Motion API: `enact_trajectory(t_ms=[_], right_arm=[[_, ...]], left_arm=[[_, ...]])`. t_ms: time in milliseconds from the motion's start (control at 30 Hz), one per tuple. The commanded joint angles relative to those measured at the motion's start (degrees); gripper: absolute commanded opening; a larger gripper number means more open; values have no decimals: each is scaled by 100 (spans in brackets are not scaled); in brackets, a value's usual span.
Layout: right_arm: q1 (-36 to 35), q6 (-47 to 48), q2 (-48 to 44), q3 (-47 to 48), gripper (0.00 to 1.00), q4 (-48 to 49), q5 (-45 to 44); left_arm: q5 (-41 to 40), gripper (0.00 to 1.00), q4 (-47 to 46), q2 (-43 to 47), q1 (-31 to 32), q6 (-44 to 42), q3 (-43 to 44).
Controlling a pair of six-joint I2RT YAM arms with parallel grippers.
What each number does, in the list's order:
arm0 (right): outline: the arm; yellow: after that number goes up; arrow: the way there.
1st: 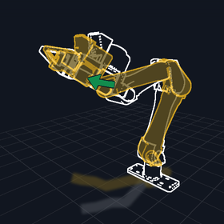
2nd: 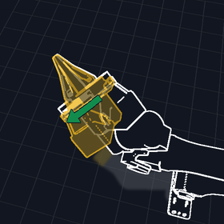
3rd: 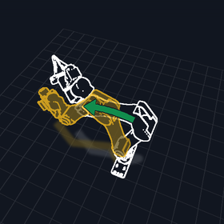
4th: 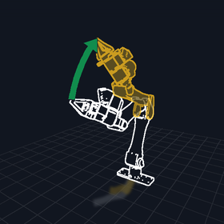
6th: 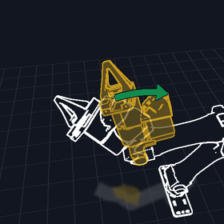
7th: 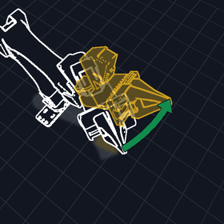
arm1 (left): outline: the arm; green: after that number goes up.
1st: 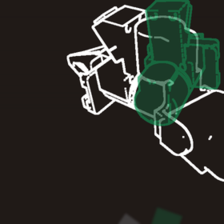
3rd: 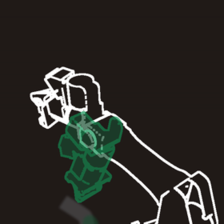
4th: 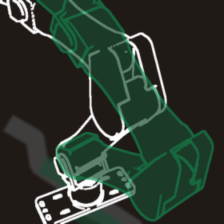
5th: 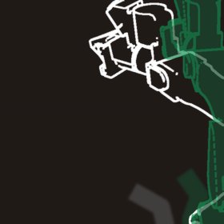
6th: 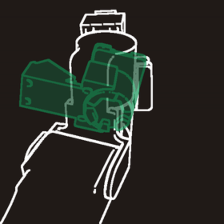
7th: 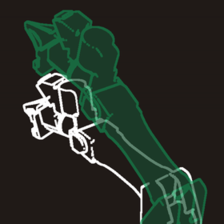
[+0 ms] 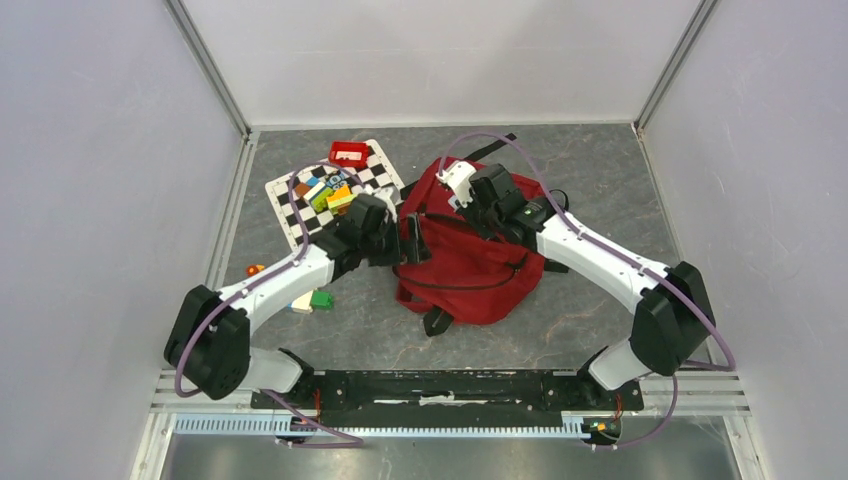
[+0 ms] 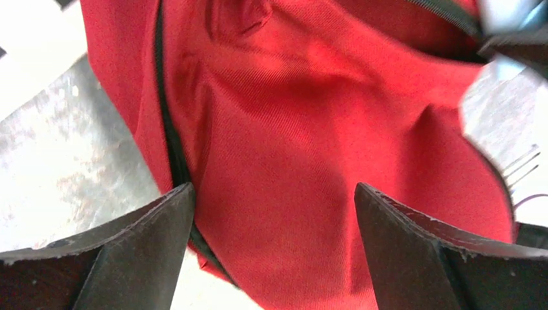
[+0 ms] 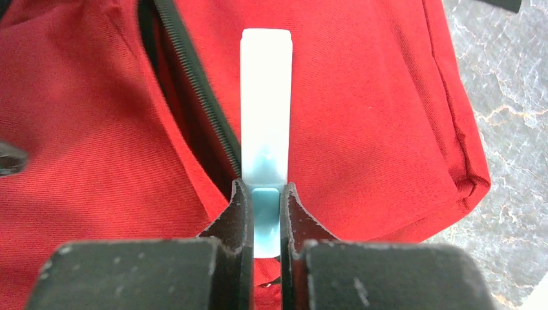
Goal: Pack the student bag
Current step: Place the stationery in the student bag.
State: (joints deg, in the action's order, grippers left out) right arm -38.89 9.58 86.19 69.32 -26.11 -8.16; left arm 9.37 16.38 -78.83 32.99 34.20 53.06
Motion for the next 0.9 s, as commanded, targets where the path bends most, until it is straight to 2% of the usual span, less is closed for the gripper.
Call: enact_trajectory(t_ms=[0, 167, 300, 500, 667, 867], right_arm=[[-13, 332, 162, 105, 0, -192, -235], [-174, 601, 127, 216, 0, -517, 11], [-370, 677, 105, 160, 0, -579, 109], [-426, 803, 375, 172, 0, -597, 128], [-474, 1028, 485, 315, 0, -732, 383], [-479, 1063, 679, 481, 0, -998, 329]], left_arm=[[253, 97, -564, 509, 58, -447, -681], [315, 98, -429, 595, 66, -398, -1220], [245, 100, -414, 833, 59, -242, -1285], [-27, 100, 135, 917, 58, 113, -473], [-119, 100, 431, 558, -4, 540, 233], [-198, 100, 246, 224, -181, 884, 545]])
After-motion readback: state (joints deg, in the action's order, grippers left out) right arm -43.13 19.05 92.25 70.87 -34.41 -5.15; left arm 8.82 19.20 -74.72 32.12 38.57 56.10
